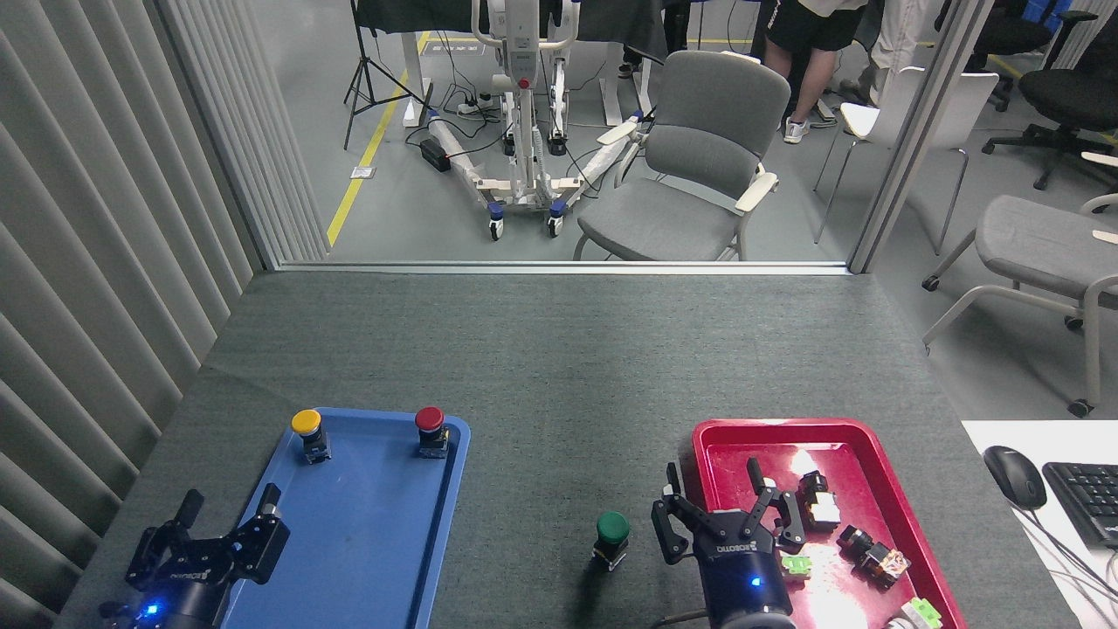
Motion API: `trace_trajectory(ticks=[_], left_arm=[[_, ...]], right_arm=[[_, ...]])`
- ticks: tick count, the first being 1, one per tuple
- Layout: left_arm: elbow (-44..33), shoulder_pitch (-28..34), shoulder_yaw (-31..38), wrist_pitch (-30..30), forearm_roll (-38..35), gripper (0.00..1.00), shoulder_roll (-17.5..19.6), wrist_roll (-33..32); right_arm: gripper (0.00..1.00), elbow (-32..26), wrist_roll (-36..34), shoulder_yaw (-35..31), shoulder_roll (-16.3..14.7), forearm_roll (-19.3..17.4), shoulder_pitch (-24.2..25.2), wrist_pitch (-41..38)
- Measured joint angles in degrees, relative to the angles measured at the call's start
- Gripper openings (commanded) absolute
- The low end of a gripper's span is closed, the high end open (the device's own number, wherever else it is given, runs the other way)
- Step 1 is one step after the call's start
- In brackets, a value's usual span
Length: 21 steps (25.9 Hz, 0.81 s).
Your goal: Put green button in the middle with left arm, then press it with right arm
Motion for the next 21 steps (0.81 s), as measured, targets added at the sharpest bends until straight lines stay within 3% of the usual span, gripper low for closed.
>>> trace_trajectory(ticks=[8,15,21], left_arm=[[-1.75,0.33,1.55,-0.38,1.59,1.00,0.25,0.63],[-1.61,0.29,1.83,1.64,2.43,1.00,1.67,0.08],[0.20,0.03,1.62,3.63,2.61,1.00,2.70,0.49]], right_arm=[[1.00,-2.24,-0.23,-2.63,-2.92,-0.07,2.53,0.22],[1.00,-3.84,0.32,-2.78,-2.89,-4.64,3.81,0.62],[1.00,-4.56,0.62,-2.59,-3.00,-5.71,4.29,-2.19]])
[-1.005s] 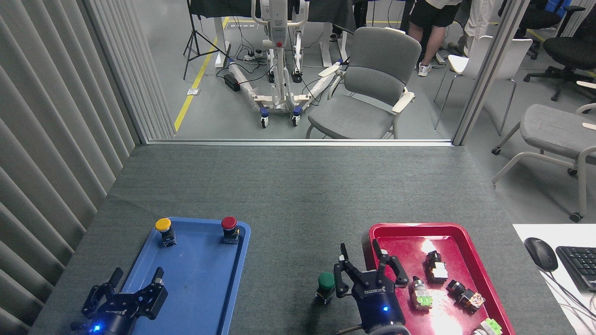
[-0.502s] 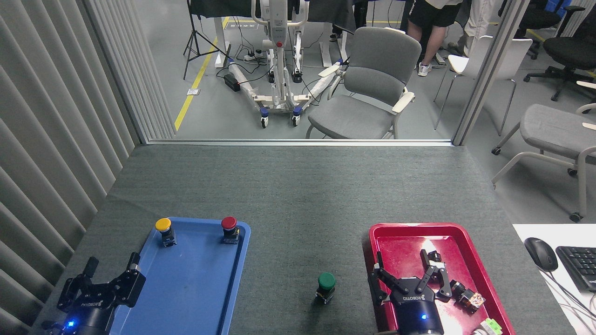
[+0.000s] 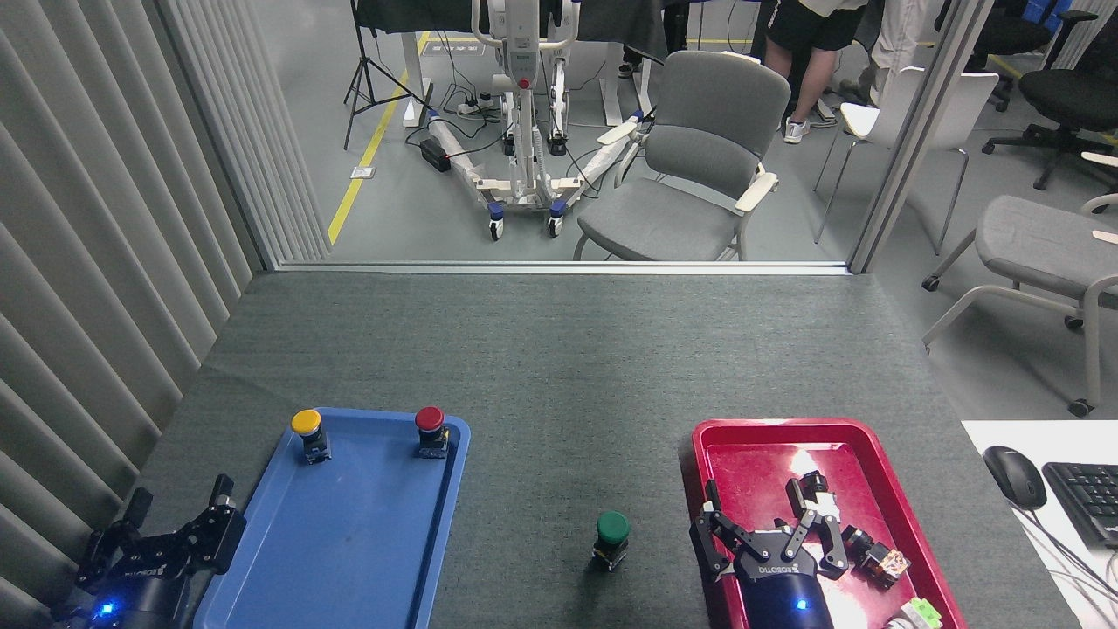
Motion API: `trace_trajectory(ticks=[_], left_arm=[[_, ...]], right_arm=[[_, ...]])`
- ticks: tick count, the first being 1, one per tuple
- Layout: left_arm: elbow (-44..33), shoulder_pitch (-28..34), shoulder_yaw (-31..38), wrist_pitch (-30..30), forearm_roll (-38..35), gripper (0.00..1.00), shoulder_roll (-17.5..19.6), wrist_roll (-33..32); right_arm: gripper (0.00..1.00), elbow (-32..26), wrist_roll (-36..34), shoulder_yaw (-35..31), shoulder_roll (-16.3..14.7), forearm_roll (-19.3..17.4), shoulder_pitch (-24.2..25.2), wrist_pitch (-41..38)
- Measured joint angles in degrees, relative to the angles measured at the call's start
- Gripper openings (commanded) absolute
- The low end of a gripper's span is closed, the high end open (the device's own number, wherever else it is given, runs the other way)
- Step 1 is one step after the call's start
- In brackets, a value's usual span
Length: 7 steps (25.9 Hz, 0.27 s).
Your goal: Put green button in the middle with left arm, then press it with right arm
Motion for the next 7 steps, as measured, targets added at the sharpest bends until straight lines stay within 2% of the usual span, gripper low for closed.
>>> trace_trajectory(ticks=[7], left_arm=[[-3.94,0.01,-1.78,1.87,-0.11,1.00,-0.27,-0.23]], right_arm=[[1.00,-0.16,0.03,0.32,-0.04,0.18,0.19,-0.82]])
